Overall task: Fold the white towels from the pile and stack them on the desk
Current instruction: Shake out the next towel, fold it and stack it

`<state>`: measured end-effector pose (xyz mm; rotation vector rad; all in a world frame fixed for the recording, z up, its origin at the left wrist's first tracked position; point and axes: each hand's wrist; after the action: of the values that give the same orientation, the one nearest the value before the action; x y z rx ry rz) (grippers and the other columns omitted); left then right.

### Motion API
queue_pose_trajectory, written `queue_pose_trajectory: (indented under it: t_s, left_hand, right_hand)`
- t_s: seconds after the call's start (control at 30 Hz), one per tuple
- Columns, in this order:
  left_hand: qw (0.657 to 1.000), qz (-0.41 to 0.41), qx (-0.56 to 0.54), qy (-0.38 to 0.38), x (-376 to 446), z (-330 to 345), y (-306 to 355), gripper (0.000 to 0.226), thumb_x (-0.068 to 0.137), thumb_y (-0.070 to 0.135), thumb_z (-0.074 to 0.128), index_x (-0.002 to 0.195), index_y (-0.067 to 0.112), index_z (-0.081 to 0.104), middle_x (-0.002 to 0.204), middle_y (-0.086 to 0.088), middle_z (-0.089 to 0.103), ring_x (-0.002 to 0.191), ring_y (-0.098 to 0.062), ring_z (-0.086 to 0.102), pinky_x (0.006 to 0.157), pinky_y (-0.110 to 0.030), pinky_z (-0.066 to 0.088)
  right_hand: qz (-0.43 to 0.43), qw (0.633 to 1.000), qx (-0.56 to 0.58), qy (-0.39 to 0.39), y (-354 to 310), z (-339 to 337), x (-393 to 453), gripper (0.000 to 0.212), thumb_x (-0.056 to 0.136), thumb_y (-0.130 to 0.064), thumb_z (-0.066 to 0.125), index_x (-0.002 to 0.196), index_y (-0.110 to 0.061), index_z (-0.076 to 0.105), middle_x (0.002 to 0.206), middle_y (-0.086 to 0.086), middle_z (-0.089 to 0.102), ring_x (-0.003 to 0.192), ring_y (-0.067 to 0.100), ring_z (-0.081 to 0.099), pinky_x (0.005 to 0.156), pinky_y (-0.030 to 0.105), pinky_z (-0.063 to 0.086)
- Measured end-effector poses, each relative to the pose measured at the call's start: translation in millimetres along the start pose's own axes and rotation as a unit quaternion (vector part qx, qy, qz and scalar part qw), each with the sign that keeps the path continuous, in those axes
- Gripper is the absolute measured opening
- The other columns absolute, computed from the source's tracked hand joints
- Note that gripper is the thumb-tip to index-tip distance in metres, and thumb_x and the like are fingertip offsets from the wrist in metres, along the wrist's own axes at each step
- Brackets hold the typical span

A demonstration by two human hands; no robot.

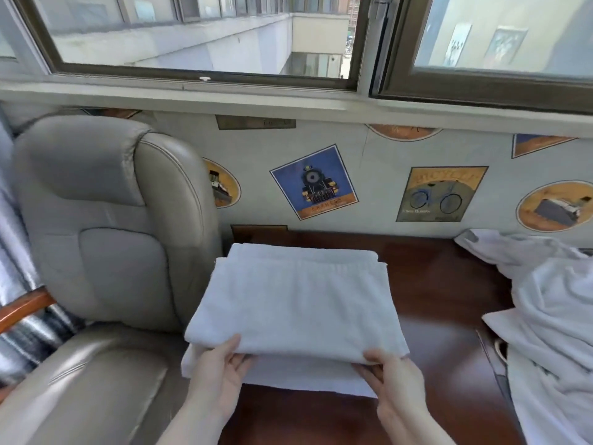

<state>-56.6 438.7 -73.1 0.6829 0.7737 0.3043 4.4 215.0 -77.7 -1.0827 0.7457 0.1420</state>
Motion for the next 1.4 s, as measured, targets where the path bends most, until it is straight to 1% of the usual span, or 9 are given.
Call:
queue_pose_trajectory:
  t_s: [0.23,0.3,0.4,0.47,0.67,0.77,0.9,1.23,1.4]
  left_hand:
    - [0.889,0.367,0.184,0.204,-12.7,6.6,9.8,0.049,0.084,-0.008,0.058,0.124,0.019,0.053,0.123,0.007,0.05,0.116,-0.007,0.047,0.088,-0.01,0.039]
    - [0.783,0.459,0.419,0.012,-9.8,24.8,-2.4,0.052,0.092,0.008,0.056,0.138,0.029,0.045,0.142,0.02,0.039,0.136,0.0,0.031,0.11,-0.013,0.025]
    - [0.47,0.355,0.8,-0.109,12.6,37.8,-23.5,0.061,0.104,0.045,0.024,0.154,0.031,-0.006,0.16,0.009,-0.019,0.148,-0.012,-0.02,0.12,-0.031,-0.009]
    - [0.418,0.317,0.848,-0.076,35.9,29.3,-16.4,0.066,0.099,0.057,0.011,0.149,0.031,-0.024,0.157,0.006,-0.03,0.145,-0.016,-0.027,0.119,-0.037,-0.012]
    - [0.378,0.277,0.882,0.04,82.6,12.5,50.6,0.066,0.099,0.055,0.01,0.156,0.025,-0.004,0.164,0.001,-0.006,0.151,-0.02,-0.005,0.122,-0.043,0.003]
    - [0.377,0.371,0.849,-0.002,76.4,56.7,33.7,0.062,0.102,0.046,0.023,0.156,0.023,0.004,0.164,0.0,-0.001,0.151,-0.021,-0.004,0.121,-0.042,0.002]
    - [0.388,0.315,0.861,-0.092,51.7,75.7,-39.1,0.058,0.105,0.037,0.013,0.154,0.023,-0.015,0.161,0.002,-0.022,0.148,-0.019,-0.019,0.121,-0.041,-0.005]
    - [0.465,0.316,0.827,0.004,8.1,42.6,-73.0,0.059,0.101,0.046,0.009,0.156,0.027,-0.002,0.163,0.006,-0.008,0.151,-0.019,-0.006,0.12,-0.042,0.004]
    - [0.464,0.333,0.809,-0.137,-84.3,78.6,-186.2,0.069,0.101,0.05,0.027,0.152,0.031,-0.015,0.162,0.001,-0.018,0.149,-0.025,-0.016,0.12,-0.04,-0.001]
  right_hand:
    - [-0.401,0.891,-0.169,0.129,7.3,-4.6,-26.5,0.059,0.076,0.003,0.071,0.123,-0.027,0.052,0.127,-0.003,0.058,0.106,0.006,0.055,0.087,0.003,0.04]
    - [-0.506,0.808,-0.301,-0.037,9.5,24.7,-29.1,0.054,0.082,-0.011,0.06,0.132,-0.029,0.052,0.141,-0.013,0.05,0.13,0.003,0.044,0.107,0.013,0.029]
    - [-0.485,0.529,-0.661,-0.22,17.8,63.4,-8.3,0.052,0.105,-0.038,0.029,0.155,-0.031,0.017,0.161,-0.012,-0.006,0.151,0.011,-0.007,0.122,0.034,-0.007]
    - [-0.44,0.452,-0.751,-0.194,13.6,61.0,21.8,0.06,0.101,-0.056,0.012,0.155,-0.037,-0.007,0.154,-0.014,-0.027,0.147,0.013,-0.024,0.117,0.039,-0.018]
    - [-0.341,0.518,-0.784,0.036,-46.3,35.5,72.3,0.069,0.099,-0.056,0.02,0.157,-0.027,-0.004,0.165,0.002,-0.005,0.151,0.023,-0.009,0.121,0.048,-0.003]
    - [-0.495,0.491,-0.716,-0.039,-25.5,78.2,51.7,0.065,0.101,-0.046,0.032,0.157,-0.024,0.007,0.165,0.001,-0.001,0.152,0.024,-0.005,0.117,0.045,-0.01]
    - [-0.409,0.459,-0.767,-0.184,16.1,86.3,37.7,0.056,0.105,-0.041,0.013,0.156,-0.029,-0.006,0.164,-0.005,-0.014,0.149,0.02,-0.02,0.117,0.045,-0.015]
    - [-0.217,0.651,-0.726,-0.034,-0.1,-108.1,31.1,0.058,0.104,-0.044,0.022,0.157,-0.032,0.001,0.165,-0.002,-0.005,0.151,0.019,0.0,0.119,0.047,0.013]
    - [-0.145,0.681,-0.717,-0.033,1.7,-207.0,7.1,0.066,0.103,-0.045,0.027,0.154,-0.036,-0.013,0.164,-0.004,-0.012,0.151,0.016,-0.005,0.12,0.045,0.008]
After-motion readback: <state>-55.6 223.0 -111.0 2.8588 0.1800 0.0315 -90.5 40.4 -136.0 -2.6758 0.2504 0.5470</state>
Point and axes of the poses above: each hand's wrist, its own x-axis towards the middle knuckle, its own z-axis out of the palm, y = z × x
